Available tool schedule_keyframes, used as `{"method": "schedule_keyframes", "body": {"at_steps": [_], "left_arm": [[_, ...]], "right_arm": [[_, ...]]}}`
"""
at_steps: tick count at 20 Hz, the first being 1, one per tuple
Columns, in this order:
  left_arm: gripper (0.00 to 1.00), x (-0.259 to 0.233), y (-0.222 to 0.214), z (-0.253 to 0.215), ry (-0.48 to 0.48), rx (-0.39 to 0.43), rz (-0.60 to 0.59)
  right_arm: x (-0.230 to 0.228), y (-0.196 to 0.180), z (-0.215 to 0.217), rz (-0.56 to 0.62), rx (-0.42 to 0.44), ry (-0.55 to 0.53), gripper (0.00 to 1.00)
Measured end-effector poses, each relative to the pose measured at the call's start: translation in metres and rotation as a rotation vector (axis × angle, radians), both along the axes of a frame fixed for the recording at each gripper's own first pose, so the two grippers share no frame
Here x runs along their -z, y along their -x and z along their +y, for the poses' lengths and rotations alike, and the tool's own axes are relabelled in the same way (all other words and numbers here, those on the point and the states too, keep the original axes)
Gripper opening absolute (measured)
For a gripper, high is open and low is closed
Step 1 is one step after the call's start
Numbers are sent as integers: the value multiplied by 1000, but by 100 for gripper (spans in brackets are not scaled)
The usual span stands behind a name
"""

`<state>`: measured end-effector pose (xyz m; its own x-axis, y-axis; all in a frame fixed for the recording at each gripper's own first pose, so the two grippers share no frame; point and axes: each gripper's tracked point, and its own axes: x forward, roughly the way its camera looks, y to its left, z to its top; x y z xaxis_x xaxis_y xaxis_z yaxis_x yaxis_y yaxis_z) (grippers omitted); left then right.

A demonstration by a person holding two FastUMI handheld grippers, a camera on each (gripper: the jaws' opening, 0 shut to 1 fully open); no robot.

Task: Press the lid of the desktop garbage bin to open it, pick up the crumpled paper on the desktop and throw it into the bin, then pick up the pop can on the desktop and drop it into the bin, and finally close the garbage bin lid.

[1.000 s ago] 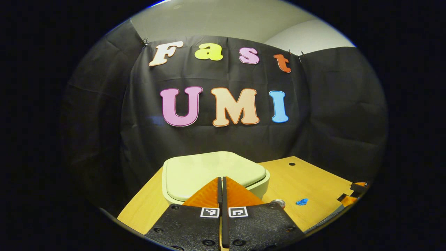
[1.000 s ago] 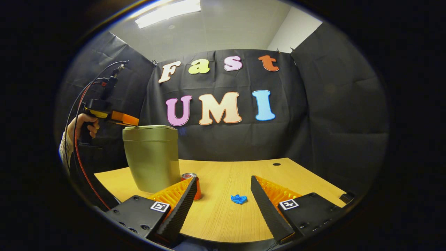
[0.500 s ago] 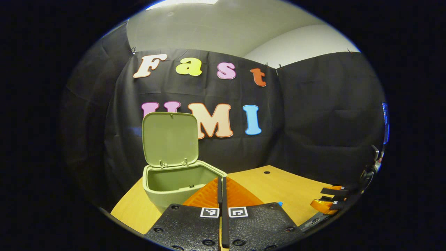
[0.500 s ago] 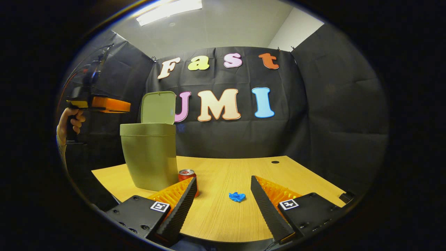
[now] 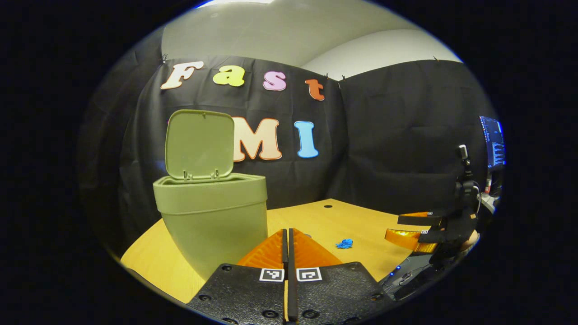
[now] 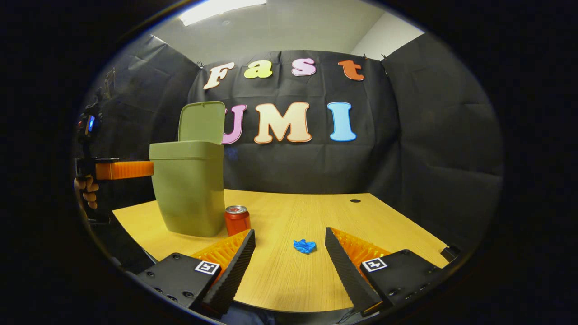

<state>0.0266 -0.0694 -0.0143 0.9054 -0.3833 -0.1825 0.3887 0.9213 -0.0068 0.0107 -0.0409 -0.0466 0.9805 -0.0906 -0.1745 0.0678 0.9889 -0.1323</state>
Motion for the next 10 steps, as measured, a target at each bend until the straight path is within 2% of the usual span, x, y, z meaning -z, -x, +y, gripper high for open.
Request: {"method": "schedule_keyframes", "body": {"at_steps": [5, 7, 10], "left_arm": [[0, 31, -6, 3, -2, 14, 59], [8, 36, -8, 6, 3, 12, 63], [52, 41, -9, 8, 12, 14, 64]], "right_arm": [[15, -30, -10, 69, -5, -12, 98], [20, -49, -14, 132, -20, -9, 98], [27, -72, -25, 237, -46, 2, 95]]}}
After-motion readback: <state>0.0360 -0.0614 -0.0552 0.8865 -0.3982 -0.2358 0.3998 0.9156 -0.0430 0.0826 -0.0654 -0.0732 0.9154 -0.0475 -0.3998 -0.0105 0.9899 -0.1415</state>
